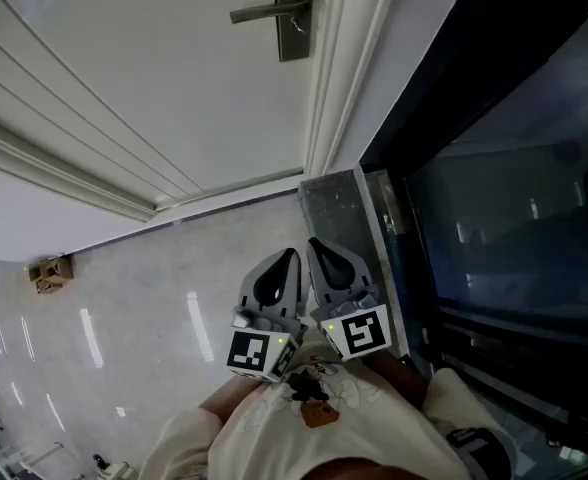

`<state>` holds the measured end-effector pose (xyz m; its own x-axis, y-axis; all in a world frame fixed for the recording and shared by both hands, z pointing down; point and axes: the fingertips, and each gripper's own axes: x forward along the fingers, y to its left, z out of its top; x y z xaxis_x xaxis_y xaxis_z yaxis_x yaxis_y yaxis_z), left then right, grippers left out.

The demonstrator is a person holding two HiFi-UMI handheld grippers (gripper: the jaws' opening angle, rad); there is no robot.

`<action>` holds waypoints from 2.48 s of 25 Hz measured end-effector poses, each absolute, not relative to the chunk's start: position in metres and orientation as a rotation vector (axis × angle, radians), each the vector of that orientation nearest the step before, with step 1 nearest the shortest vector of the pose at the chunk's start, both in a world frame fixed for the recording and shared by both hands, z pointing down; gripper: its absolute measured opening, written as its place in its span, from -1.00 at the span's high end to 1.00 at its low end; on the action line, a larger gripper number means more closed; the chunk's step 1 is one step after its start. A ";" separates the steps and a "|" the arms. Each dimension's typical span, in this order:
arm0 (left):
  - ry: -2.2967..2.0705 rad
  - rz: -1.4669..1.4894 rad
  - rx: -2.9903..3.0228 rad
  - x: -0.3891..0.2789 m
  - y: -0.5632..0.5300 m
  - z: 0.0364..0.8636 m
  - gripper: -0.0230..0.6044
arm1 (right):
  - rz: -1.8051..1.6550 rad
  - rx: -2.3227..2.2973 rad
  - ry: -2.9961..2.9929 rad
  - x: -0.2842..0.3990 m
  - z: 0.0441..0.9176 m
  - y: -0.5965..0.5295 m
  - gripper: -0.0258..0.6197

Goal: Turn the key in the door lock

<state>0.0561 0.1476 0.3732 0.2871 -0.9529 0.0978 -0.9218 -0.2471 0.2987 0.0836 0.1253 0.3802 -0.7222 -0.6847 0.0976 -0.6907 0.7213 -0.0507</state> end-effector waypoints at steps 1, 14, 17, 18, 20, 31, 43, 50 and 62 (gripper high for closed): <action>-1.708 -0.146 2.257 0.058 0.147 0.374 0.92 | 0.124 1.133 -2.854 0.086 0.378 0.126 0.90; -1.752 -0.125 2.249 0.076 0.126 0.367 0.92 | 0.192 1.080 -2.893 0.108 0.373 0.104 0.90; -1.775 -0.149 2.211 0.075 0.119 0.371 0.92 | 0.161 1.061 -2.923 0.107 0.369 0.092 0.90; -1.781 -0.152 2.202 0.073 0.115 0.372 0.92 | 0.134 1.065 -2.928 0.106 0.368 0.086 0.90; -1.786 -0.146 2.195 0.067 0.106 0.374 0.92 | 0.116 1.077 -2.924 0.101 0.367 0.072 0.90; -1.707 -0.179 2.290 -0.008 0.003 0.365 0.92 | -0.158 1.341 -2.765 0.045 0.336 -0.076 0.85; -1.595 -0.208 2.379 -0.042 -0.066 0.355 0.92 | -0.447 1.477 -2.496 0.007 0.309 -0.169 0.71; -1.557 -0.207 2.396 -0.045 -0.083 0.358 0.92 | -0.636 1.468 -2.334 -0.003 0.305 -0.212 0.65; -1.550 -0.204 2.384 -0.064 -0.096 0.364 0.92 | -0.653 1.501 -2.291 -0.014 0.306 -0.244 0.84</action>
